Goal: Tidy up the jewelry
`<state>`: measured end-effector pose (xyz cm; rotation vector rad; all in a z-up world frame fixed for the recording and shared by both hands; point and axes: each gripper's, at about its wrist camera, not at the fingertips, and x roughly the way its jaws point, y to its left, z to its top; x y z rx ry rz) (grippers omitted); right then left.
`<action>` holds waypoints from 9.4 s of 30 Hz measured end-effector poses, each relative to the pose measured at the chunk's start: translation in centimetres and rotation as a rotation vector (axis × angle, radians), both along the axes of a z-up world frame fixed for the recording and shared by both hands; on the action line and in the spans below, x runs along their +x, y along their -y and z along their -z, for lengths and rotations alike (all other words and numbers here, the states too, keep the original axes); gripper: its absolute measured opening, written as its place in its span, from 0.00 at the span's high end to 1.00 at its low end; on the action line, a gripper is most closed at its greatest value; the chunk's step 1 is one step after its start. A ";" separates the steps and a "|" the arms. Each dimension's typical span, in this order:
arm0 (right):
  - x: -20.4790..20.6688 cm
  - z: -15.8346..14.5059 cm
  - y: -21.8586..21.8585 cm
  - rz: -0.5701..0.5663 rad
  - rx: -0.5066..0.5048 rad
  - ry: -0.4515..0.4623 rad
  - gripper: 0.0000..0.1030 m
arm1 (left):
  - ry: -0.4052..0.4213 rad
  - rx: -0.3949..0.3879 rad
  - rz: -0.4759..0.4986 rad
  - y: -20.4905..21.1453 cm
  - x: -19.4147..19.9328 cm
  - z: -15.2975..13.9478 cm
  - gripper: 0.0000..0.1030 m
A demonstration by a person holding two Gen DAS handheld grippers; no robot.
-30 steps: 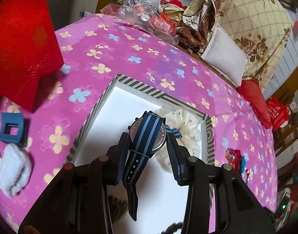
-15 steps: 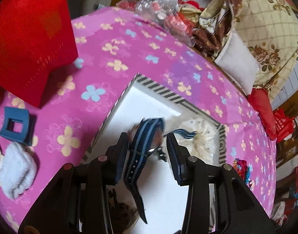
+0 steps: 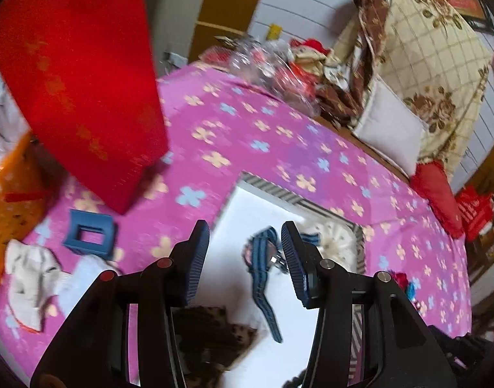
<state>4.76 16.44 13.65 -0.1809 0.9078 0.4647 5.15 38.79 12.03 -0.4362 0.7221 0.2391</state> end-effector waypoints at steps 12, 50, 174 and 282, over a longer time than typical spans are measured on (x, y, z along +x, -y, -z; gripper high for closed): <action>3.2 8.3 -6.8 0.001 -0.016 -0.166 0.89 | -0.036 -0.016 -0.042 -1.6 0.3 1.2 0.56; 11.1 10.6 17.1 0.440 -0.028 -0.156 0.60 | 0.002 0.061 0.207 11.3 0.5 2.2 0.54; -0.4 10.3 29.7 0.389 0.029 -0.016 0.92 | -0.156 0.138 0.659 35.0 -1.9 7.2 0.88; -19.0 10.1 44.1 0.725 0.302 -0.188 0.61 | -0.009 0.508 1.123 56.0 -31.4 -22.9 0.58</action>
